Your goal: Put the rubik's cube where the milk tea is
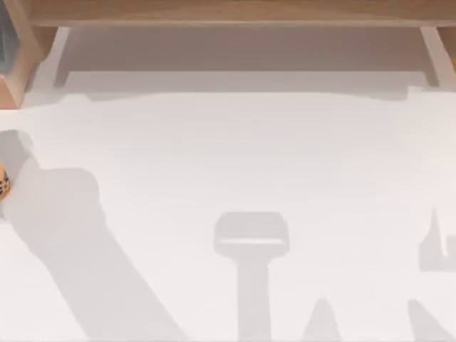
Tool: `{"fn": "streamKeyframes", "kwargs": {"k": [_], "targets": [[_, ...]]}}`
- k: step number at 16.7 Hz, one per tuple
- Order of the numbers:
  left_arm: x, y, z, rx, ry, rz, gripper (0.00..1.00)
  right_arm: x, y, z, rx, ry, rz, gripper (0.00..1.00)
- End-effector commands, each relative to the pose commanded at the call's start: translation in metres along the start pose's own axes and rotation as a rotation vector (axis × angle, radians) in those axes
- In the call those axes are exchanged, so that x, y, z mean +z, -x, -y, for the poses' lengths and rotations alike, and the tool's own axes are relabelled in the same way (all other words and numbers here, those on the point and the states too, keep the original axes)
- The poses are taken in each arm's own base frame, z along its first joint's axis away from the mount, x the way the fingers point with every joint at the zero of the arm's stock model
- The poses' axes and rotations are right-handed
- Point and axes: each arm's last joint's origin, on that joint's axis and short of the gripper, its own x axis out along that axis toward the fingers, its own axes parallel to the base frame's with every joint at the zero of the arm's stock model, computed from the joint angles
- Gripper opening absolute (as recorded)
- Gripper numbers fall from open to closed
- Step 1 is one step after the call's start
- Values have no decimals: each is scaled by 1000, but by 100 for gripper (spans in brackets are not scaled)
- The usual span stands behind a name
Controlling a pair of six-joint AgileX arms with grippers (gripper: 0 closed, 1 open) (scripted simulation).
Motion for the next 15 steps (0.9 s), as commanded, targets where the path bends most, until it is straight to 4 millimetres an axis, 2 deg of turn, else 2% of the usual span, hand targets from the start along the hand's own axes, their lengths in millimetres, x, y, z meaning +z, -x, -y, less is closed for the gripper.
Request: {"fn": "streamKeyframes", "kwargs": {"k": [1, 11, 15], "targets": [[-1, -6, 0, -19, 1, -22, 0, 0, 0, 0, 0, 0, 0, 100], [-4, -8, -1, -17, -2, -40, 0, 0, 0, 0, 0, 0, 0, 100], [-5, -2, -6, 20, -4, -21, 0, 0, 0, 0, 0, 0, 0, 100]]}}
